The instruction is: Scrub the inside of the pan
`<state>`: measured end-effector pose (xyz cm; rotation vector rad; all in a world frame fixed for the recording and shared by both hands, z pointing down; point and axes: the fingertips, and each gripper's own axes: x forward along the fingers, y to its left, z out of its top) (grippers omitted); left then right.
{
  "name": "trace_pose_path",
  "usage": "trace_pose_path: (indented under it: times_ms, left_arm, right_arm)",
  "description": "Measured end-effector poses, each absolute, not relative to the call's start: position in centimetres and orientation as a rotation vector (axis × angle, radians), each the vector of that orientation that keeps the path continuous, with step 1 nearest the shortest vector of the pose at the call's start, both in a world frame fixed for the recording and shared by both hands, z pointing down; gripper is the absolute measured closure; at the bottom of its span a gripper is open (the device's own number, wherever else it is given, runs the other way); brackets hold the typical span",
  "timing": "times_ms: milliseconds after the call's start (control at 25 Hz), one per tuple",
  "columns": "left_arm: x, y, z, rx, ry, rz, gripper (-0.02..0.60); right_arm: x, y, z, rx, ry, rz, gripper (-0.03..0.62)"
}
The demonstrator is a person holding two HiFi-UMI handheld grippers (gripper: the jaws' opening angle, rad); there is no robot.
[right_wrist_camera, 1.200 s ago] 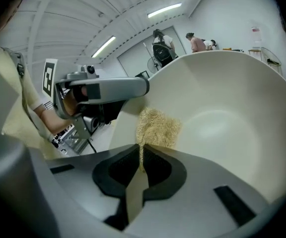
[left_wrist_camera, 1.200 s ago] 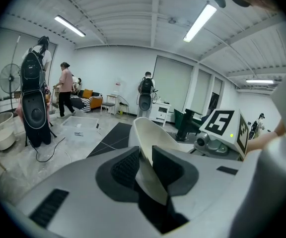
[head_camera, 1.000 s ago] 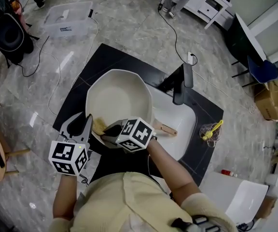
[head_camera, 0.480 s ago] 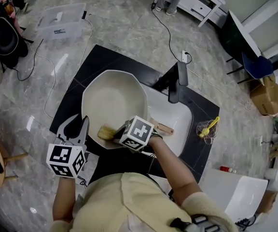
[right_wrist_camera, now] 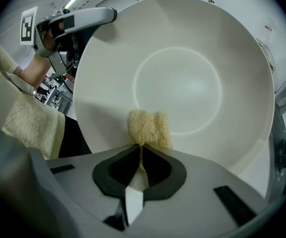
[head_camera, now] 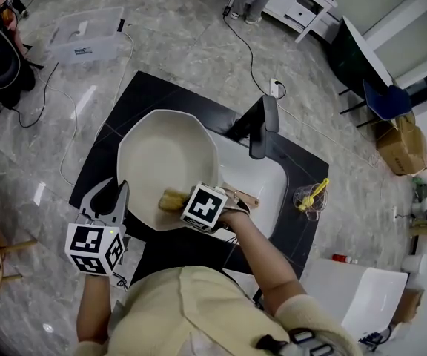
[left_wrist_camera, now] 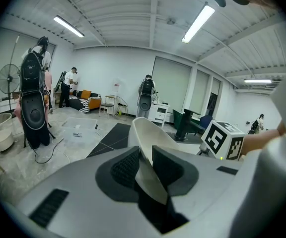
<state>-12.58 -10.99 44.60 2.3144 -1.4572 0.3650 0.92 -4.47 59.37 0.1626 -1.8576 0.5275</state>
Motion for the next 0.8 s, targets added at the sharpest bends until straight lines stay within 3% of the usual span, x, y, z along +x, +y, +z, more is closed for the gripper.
trace_pose_path:
  times_ms: [800]
  left_arm:
    - [-12.7, -11.2, 44.6, 2.307, -1.458, 0.395, 0.500]
  right_arm:
    - [5.7, -11.3, 61.8, 0.434, -1.613, 0.142, 0.562]
